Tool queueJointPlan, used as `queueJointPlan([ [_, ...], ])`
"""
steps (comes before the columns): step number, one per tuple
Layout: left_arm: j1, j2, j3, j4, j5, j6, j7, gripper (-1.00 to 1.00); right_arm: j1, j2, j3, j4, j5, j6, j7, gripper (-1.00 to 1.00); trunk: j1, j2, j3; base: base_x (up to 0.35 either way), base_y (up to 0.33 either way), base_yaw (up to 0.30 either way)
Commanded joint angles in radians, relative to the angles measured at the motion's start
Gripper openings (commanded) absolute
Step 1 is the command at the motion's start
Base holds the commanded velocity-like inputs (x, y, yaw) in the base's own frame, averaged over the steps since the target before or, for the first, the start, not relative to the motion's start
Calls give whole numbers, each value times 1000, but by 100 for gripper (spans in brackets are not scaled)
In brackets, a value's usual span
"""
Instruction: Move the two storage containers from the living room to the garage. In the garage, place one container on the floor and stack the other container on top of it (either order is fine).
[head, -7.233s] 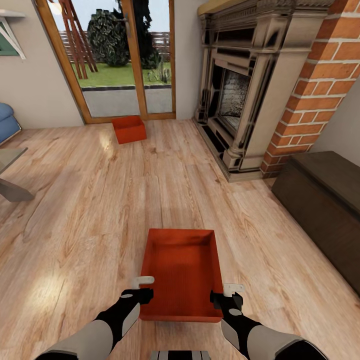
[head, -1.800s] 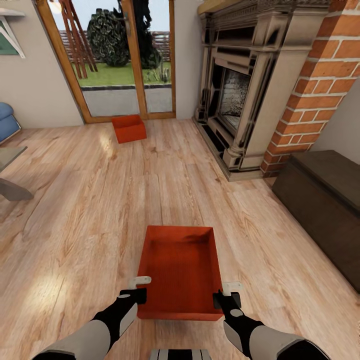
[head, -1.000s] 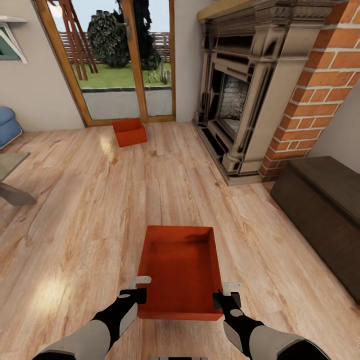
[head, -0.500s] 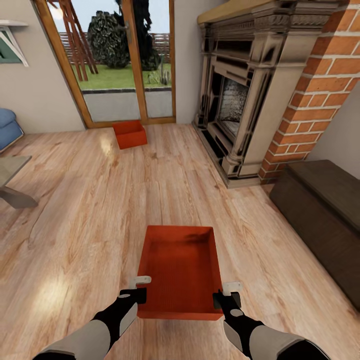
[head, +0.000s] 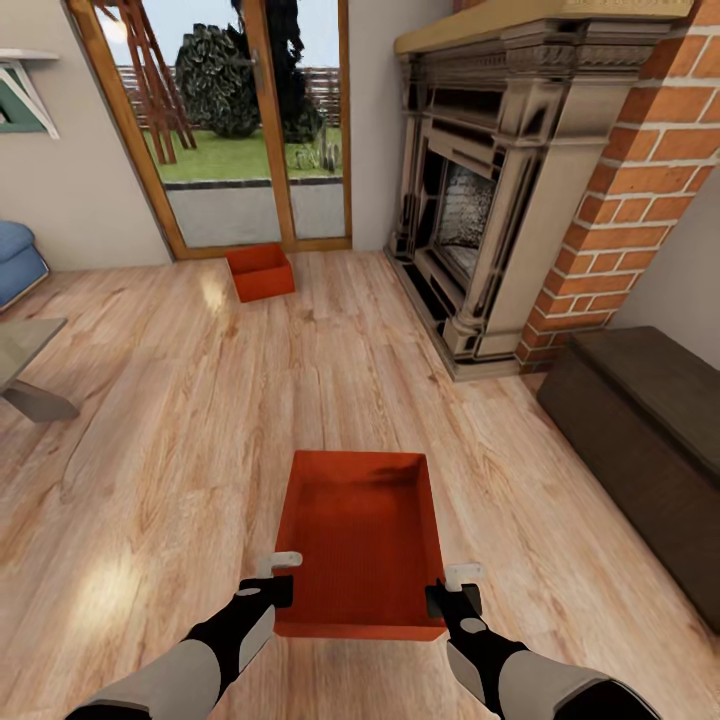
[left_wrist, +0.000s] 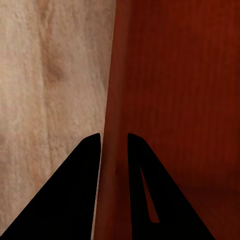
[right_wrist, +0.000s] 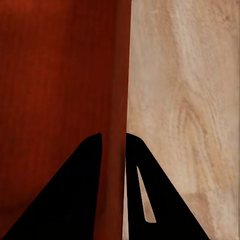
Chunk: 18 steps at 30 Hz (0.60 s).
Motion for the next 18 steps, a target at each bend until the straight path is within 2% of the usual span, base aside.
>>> queueJointPlan([
  [1, 0, 4, 11, -6, -13, 7, 12, -100, 0, 1, -10, 6, -30, -7, -6, -100, -4, 7, 3, 0, 0, 0],
  [18, 0, 4, 12, -5, -13, 7, 12, -100, 0, 1, -11, 6, -30, -7, -4, -100, -69, 126, 56, 0, 0, 0],
])
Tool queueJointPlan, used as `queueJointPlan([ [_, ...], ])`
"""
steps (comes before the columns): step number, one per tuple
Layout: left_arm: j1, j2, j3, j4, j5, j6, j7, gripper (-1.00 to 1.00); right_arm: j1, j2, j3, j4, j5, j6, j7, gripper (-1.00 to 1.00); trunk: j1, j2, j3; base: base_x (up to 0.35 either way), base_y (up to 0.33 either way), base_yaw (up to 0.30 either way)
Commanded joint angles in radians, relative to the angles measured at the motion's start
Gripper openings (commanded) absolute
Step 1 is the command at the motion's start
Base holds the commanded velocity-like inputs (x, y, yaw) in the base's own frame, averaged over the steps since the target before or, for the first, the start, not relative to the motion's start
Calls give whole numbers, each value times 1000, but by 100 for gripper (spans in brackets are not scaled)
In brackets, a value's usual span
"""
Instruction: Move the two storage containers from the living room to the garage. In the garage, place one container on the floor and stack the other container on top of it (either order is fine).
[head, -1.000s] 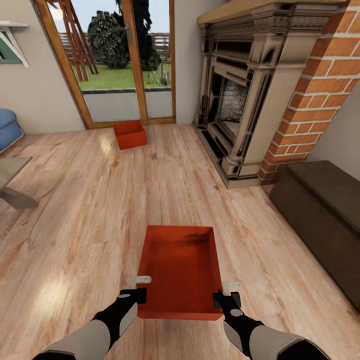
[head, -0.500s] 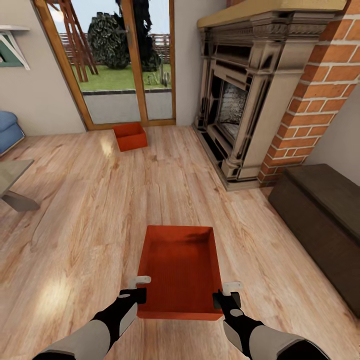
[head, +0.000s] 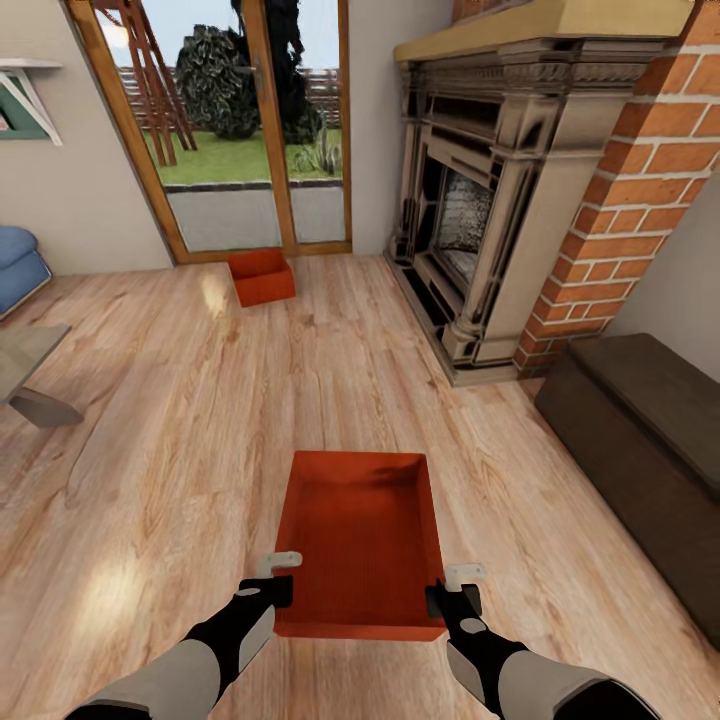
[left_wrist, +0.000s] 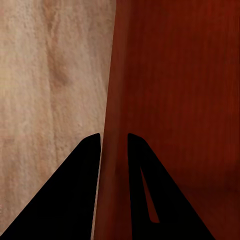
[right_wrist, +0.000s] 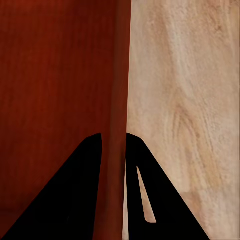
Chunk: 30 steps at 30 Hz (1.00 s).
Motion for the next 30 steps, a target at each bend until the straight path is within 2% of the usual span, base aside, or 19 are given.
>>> queueJointPlan([
  [1, 0, 3, 15, -6, -14, 7, 13, -100, 0, 0, -16, 3, -22, -5, -5, -100, -4, 7, 3, 0, 0, 0],
  [30, 0, 4, 16, -6, -13, 8, 14, -100, 0, 0, -15, 3, -22, -8, -3, -100, -115, 210, 93, 0, 0, 0],
])
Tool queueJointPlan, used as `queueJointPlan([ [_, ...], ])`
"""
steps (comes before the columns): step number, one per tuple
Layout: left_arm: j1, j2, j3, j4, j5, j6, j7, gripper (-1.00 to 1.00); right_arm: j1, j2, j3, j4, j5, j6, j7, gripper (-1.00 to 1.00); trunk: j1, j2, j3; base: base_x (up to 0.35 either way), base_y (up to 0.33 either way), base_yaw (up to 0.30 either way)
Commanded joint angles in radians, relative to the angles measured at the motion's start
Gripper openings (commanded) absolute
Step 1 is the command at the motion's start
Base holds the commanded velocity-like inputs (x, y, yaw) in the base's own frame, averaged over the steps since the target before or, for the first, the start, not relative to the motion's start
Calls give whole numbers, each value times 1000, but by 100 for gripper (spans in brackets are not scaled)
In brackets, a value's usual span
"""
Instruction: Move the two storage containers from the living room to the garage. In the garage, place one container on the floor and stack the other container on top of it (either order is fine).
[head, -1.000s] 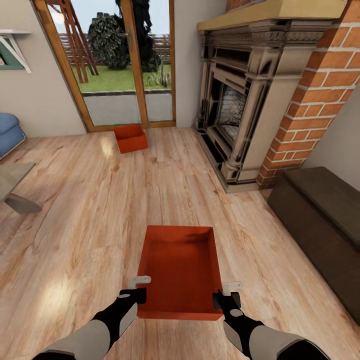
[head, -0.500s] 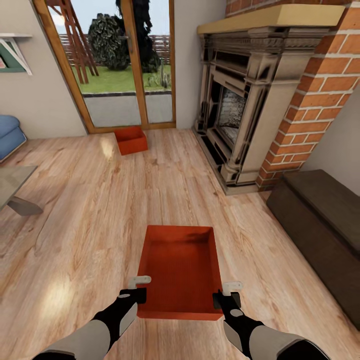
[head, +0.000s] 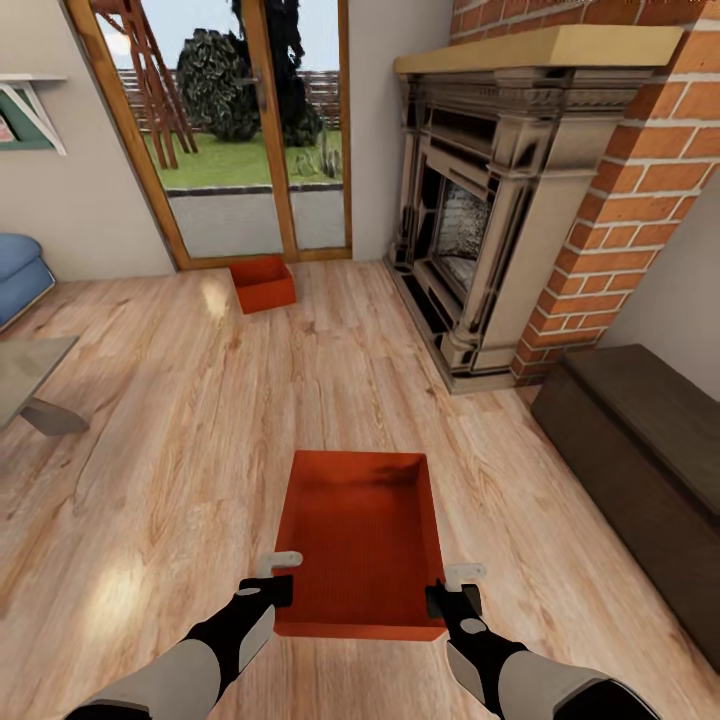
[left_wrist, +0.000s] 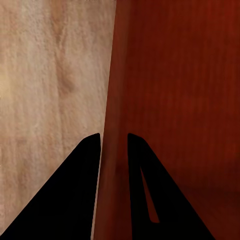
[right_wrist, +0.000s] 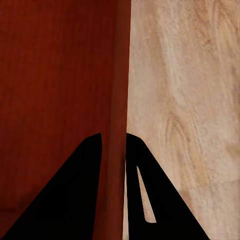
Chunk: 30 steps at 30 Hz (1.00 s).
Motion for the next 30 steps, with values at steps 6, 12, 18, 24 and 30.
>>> queueJointPlan([
  [6, 0, 6, 17, -4, -11, 7, 13, -100, 0, 0, -18, 2, -15, -4, -4, -100, -23, 42, 18, 0, 0, 0],
  [12, 0, 7, 18, -4, -11, 7, 13, -100, 0, 4, -18, 2, -13, -4, -5, -100, -46, 84, 37, 0, 0, 0],
  [18, 0, 7, 19, -4, -11, 7, 13, -100, 0, 6, -18, 2, -10, -3, -11, -100, -69, 126, 56, 0, 0, 0],
  [24, 0, 7, 19, -4, -11, 7, 13, -100, 0, 6, -18, 2, -11, -3, -10, -100, -92, 168, 75, 0, 0, 0],
  [30, 0, 6, 18, -4, -11, 7, 12, -100, 0, 6, -18, 2, -11, -3, -9, -100, -115, 210, 93, 0, 0, 0],
])
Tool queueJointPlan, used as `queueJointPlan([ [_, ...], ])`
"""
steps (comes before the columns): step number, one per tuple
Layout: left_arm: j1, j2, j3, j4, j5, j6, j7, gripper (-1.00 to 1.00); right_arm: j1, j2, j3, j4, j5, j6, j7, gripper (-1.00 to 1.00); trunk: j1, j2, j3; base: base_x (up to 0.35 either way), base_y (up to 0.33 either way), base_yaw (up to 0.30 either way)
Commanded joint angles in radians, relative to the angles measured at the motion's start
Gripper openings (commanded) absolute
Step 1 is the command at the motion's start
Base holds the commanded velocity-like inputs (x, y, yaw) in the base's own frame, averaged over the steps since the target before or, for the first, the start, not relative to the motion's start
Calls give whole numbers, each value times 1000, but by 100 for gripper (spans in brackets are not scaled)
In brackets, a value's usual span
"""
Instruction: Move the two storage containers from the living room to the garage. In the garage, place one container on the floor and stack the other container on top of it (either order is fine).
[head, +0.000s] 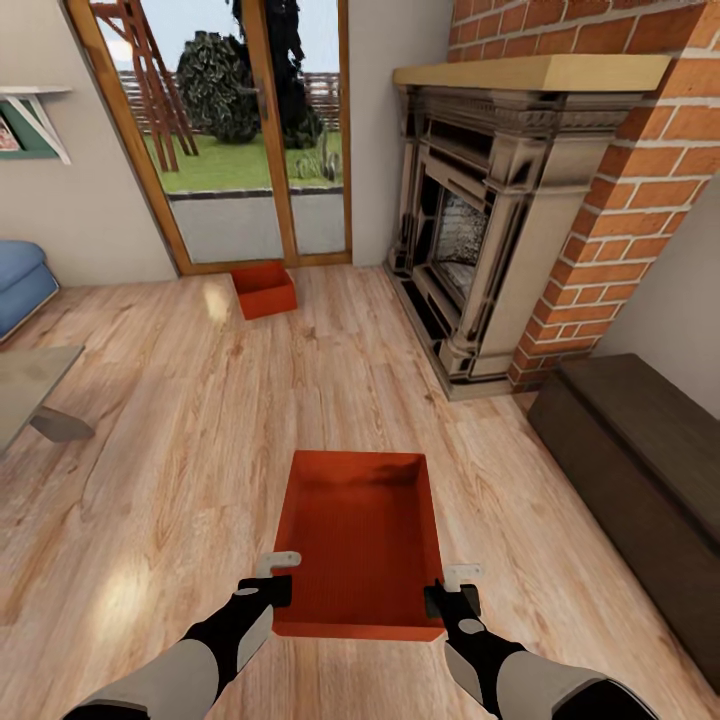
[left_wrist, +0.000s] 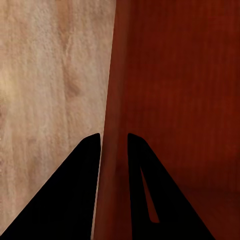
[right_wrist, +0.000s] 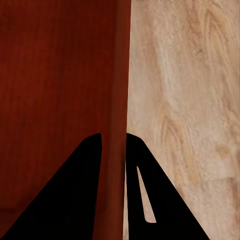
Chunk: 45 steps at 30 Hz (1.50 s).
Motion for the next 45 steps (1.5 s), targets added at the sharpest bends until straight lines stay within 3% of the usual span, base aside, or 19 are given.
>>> queueJointPlan([
  [1, 0, 1, 20, -4, -11, 7, 20, -100, 0, 0, -24, 1, -4, -2, -2, -100, -4, 7, 3, 0, 0, 0],
  [45, 0, 0, 21, -6, -11, 7, 21, -100, 0, 2, -24, 1, -2, -2, -1, -100, -173, 315, 140, 0, 0, 0],
])
